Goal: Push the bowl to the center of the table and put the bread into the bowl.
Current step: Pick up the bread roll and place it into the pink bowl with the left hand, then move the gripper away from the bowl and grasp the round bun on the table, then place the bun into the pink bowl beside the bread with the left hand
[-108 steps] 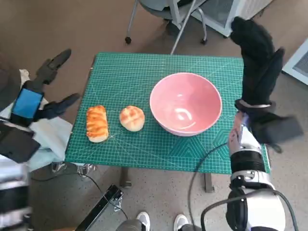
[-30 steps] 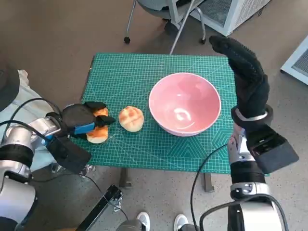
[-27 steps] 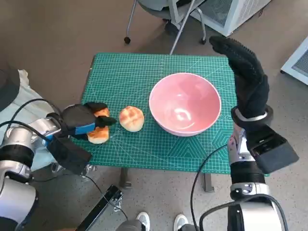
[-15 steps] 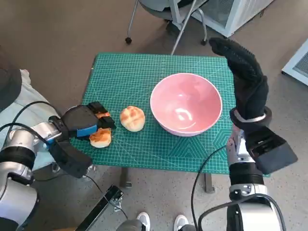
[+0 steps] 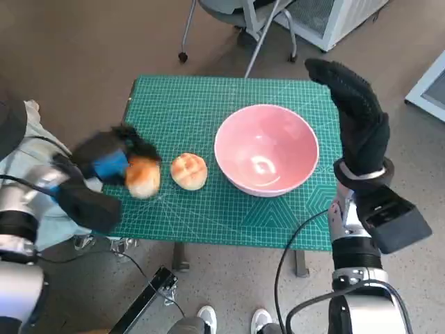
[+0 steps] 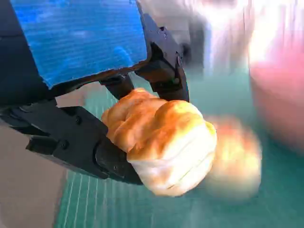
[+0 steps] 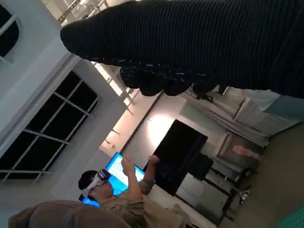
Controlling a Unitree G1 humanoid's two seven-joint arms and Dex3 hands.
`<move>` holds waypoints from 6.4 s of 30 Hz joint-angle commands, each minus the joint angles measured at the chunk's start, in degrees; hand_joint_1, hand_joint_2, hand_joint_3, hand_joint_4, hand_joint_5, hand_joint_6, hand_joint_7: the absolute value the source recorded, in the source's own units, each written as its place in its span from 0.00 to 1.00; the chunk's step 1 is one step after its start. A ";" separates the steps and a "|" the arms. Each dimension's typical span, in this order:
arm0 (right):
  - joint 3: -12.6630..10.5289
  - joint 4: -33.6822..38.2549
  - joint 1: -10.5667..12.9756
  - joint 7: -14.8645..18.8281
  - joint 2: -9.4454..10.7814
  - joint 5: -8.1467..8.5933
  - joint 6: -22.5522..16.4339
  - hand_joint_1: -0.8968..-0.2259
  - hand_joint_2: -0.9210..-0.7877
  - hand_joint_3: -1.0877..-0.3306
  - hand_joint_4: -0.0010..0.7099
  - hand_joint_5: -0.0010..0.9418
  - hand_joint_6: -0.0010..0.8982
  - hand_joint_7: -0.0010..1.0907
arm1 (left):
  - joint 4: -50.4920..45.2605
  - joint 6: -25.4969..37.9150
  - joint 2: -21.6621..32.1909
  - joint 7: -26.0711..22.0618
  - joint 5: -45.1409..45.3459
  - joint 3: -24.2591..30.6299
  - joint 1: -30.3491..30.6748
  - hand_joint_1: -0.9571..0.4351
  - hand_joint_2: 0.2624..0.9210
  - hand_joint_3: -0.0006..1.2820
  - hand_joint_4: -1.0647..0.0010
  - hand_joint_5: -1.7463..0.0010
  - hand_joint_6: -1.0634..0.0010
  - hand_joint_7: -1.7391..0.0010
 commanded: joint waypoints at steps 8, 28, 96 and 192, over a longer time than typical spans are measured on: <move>-0.39 1.83 0.71 0.42 -0.02 0.67 -0.76 0.55 0.00 0.58 0.49 0.01 0.07 0.76 | -5.75 -0.32 -0.57 -4.47 -11.28 10.28 -6.28 0.69 0.99 0.02 0.35 0.39 0.29 0.35; -0.64 2.56 0.76 -0.33 0.30 0.11 -1.69 0.53 0.00 0.59 0.49 0.01 0.06 0.76 | -8.53 6.39 -17.46 -10.47 -7.58 6.30 -16.40 0.69 0.97 0.00 0.32 0.40 0.24 0.39; -0.71 -2.26 4.28 -3.12 -1.41 -1.25 -0.38 0.53 0.00 0.55 0.47 0.00 0.03 0.76 | -35.89 31.35 -12.15 -27.04 -12.12 9.51 8.41 0.57 0.79 0.00 0.84 0.99 0.76 0.95; 0.28 -4.48 5.24 -0.08 -1.16 1.64 2.61 0.55 0.00 0.57 0.48 0.00 0.05 0.73 | -17.36 39.65 -32.47 -21.42 -2.75 -3.33 -9.55 0.61 0.93 0.09 0.77 0.73 0.81 0.52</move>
